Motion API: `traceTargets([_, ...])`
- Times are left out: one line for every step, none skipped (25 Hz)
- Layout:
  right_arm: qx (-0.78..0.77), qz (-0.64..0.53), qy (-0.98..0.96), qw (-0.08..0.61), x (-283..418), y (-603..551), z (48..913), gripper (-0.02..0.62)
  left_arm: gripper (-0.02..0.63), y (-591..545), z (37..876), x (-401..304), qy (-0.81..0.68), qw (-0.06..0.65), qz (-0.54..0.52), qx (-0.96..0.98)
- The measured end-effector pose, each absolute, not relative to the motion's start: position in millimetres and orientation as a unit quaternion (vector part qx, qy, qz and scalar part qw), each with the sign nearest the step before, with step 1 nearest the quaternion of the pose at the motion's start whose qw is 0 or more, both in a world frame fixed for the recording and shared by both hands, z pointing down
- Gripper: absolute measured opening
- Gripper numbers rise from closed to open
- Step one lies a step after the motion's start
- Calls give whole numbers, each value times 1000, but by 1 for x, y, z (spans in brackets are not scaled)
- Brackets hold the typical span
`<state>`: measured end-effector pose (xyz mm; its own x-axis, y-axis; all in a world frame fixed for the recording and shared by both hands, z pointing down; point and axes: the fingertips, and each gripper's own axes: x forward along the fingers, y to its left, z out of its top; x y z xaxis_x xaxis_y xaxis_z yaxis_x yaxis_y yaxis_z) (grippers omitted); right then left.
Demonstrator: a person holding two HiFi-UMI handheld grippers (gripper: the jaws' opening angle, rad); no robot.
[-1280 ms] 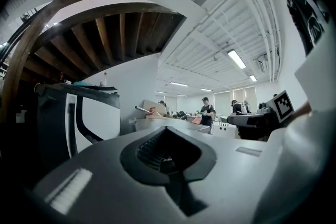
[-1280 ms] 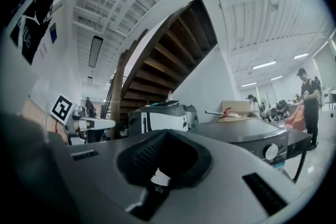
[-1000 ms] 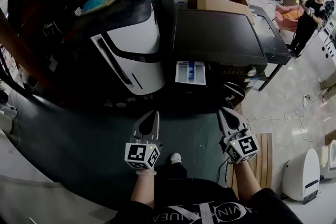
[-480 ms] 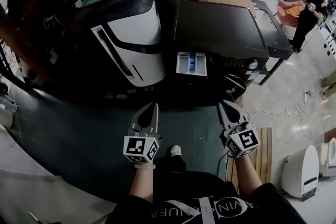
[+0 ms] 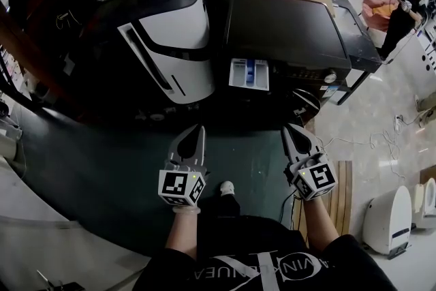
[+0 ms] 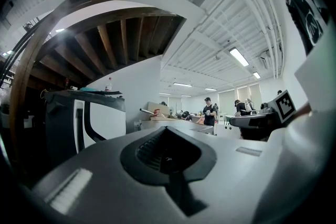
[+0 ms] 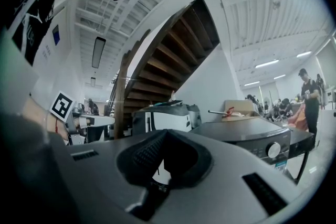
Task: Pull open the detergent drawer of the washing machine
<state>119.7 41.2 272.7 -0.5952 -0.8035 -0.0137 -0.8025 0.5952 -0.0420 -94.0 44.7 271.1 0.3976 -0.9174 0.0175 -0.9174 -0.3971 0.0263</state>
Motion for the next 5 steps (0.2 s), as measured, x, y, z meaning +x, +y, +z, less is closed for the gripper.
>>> traceTargets([-451,-20,892,16,118,41,272,11,9,45,272,-94,-549,16,0,836])
traceTargets([-451,-24,892,18,116,41,270,11,9,45,272,-94,-549,16,0,836])
traceTargets([-451,-27,892,19,115,41,269,11,9,45,273,-94,-549,16,1,836])
traceTargets([-450,-28,892,19,113,41,268,11,9,45,273,-94,-549,17,1,836])
traceTargets([-449,-27,893,19,112,41,268,11,9,45,274,-94,-549,17,1,835])
